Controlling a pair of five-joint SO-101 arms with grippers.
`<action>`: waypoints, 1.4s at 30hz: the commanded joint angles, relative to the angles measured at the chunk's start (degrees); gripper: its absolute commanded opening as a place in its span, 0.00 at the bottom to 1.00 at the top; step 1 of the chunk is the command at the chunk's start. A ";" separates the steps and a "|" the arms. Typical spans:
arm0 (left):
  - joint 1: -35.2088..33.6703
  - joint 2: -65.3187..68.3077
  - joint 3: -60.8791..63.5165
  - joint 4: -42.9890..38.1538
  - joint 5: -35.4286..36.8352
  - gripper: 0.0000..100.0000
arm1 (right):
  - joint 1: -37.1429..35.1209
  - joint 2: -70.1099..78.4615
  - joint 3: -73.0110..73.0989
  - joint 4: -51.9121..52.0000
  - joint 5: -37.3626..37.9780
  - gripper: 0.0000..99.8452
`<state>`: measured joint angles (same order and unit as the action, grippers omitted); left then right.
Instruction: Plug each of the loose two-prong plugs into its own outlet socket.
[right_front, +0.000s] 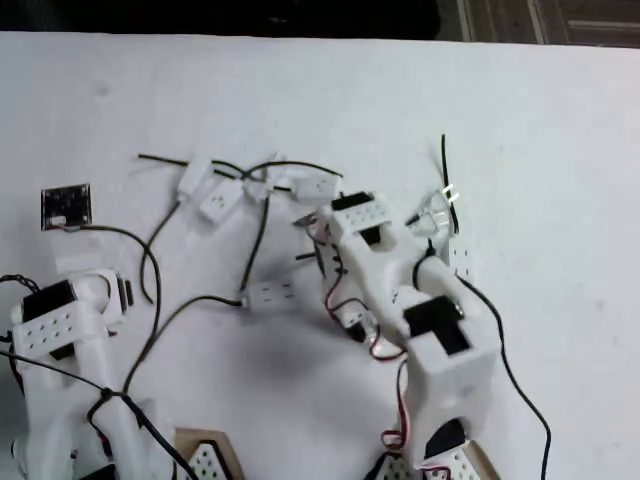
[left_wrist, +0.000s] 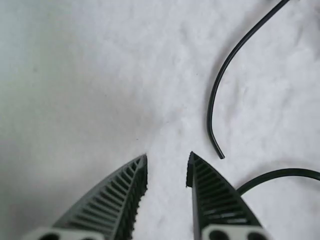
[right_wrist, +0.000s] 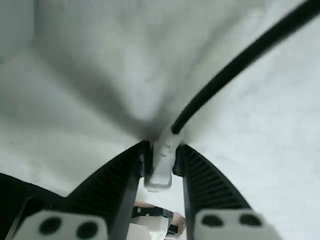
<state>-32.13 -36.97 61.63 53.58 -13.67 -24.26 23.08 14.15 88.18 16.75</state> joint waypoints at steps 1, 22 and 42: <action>0.04 -1.36 -0.26 -0.79 0.00 0.15 | -0.04 4.62 -7.30 4.79 0.18 0.06; 0.31 -1.36 -0.26 -0.88 -1.76 0.14 | 12.79 -6.11 -13.19 9.27 5.98 0.02; 0.31 -1.36 -0.26 -0.88 -1.76 0.14 | 12.26 10.51 -24.00 9.80 8.35 0.06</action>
<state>-32.04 -36.97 61.63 53.58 -14.81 -11.60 33.36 -6.95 96.88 24.66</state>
